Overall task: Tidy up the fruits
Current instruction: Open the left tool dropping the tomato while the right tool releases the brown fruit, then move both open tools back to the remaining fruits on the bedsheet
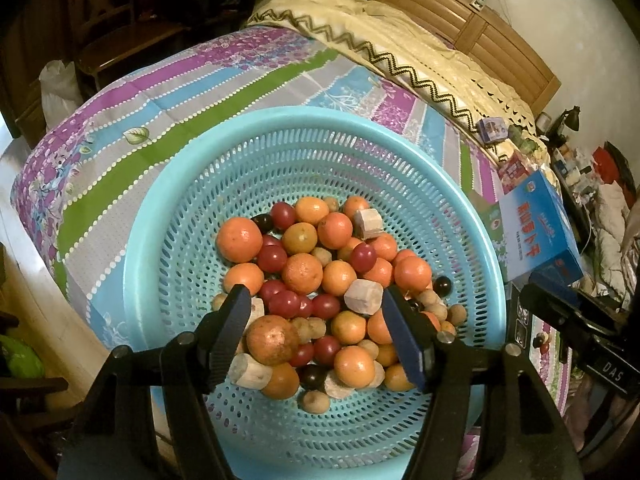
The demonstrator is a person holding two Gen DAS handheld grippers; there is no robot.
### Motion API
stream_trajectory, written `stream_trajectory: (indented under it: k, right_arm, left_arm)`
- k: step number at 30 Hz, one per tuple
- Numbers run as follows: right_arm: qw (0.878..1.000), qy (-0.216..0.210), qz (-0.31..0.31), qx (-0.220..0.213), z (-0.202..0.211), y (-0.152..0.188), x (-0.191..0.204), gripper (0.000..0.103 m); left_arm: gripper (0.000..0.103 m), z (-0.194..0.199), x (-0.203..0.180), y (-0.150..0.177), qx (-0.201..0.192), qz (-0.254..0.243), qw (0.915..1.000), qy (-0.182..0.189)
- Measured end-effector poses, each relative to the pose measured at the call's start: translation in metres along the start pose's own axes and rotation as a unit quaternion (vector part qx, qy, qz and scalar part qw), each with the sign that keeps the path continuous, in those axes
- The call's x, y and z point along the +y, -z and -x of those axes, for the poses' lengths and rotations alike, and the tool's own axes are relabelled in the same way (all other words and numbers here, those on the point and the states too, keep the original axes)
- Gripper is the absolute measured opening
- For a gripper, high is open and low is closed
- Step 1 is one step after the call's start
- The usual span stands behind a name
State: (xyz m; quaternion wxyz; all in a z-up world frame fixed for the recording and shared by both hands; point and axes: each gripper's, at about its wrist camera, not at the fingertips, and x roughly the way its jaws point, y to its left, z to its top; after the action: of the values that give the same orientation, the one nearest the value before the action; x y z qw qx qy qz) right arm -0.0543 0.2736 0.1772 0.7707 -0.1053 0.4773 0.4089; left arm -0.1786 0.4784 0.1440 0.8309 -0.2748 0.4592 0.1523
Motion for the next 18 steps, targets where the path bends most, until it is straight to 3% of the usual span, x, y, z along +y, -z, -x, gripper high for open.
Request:
stream_trajectory:
  k: [6, 8, 12, 18]
  right_arm:
    - [1.000, -0.006, 0.000, -0.009, 0.004, 0.004, -0.003, 0.055]
    - [1.000, -0.002, 0.004, -0.017, 0.010, 0.008, -0.003, 0.060]
    - [0.997, 0.055, 0.024, -0.055, 0.031, 0.024, -0.004, 0.070]
    - [0.980, 0.166, 0.034, -0.105, 0.065, 0.060, -0.018, 0.082]
  left_arm:
    - [0.069, 0.002, -0.005, 0.003, -0.002, 0.001, 1.0000, 0.002]
    - [0.069, 0.005, -0.007, 0.004, -0.004, 0.002, 1.0000, 0.008]
    - [0.075, 0.017, -0.024, 0.012, -0.024, -0.010, 0.9995, 0.016]
    - [0.078, 0.027, -0.075, 0.034, -0.042, -0.060, 0.9968, 0.031]
